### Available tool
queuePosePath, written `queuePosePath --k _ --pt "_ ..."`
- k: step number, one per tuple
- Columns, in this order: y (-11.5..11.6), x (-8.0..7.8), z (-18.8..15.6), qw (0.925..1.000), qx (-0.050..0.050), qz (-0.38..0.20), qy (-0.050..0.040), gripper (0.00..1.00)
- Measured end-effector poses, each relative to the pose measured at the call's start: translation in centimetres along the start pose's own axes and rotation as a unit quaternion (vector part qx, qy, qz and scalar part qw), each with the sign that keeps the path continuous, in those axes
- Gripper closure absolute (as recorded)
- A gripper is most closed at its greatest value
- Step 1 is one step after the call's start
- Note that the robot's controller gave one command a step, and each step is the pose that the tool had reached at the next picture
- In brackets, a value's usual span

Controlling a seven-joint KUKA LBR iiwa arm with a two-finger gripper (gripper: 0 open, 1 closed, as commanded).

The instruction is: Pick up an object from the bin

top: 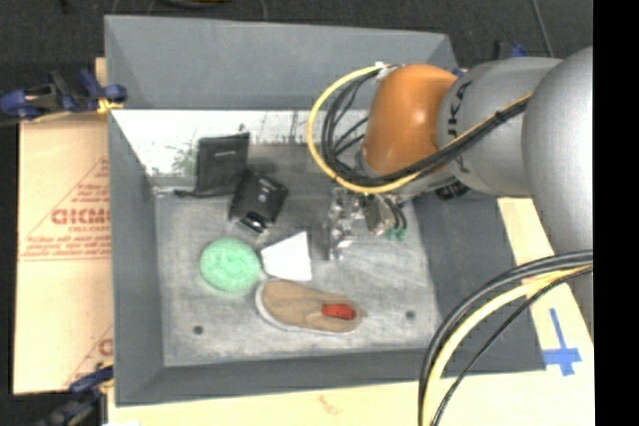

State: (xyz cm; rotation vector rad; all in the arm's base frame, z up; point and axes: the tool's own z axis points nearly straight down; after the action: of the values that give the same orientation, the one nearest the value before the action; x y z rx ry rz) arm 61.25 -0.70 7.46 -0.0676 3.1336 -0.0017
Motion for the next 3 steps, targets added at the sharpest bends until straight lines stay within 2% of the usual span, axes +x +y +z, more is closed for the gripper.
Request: queuePosePath --k 1,2,3 --pt "0.1 0.1 0.2 1.0 0.0 0.0 0.0006 0.0" --pt "0.1 0.1 0.2 1.0 0.0 0.0 0.0005 0.0" --pt "6.8 -0.3 -1.5 0.9995 -0.001 0.03 0.0019 1.0"
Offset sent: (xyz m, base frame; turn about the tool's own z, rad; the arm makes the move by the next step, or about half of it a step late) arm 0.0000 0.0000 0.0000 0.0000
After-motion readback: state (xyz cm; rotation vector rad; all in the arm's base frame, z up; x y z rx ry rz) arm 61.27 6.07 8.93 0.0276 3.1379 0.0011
